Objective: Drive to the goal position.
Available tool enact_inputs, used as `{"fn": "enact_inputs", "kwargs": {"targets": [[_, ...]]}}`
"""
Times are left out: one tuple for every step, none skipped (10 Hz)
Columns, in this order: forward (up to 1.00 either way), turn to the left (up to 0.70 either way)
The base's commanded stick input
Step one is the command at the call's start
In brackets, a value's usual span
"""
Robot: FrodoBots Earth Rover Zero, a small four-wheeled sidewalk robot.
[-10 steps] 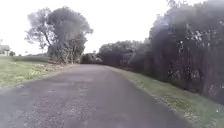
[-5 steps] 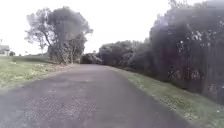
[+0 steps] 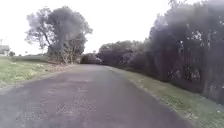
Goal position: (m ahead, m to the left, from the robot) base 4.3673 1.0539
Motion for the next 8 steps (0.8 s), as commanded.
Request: {"fn": "enact_inputs", "kwargs": {"targets": [[0.07, 0.00], [0.07, 0.00], [0.08, 0.00], [0.08, 0.00], [0.08, 0.00], [0.07, 0.00], [0.07, 0.00], [0.08, 0.00]]}}
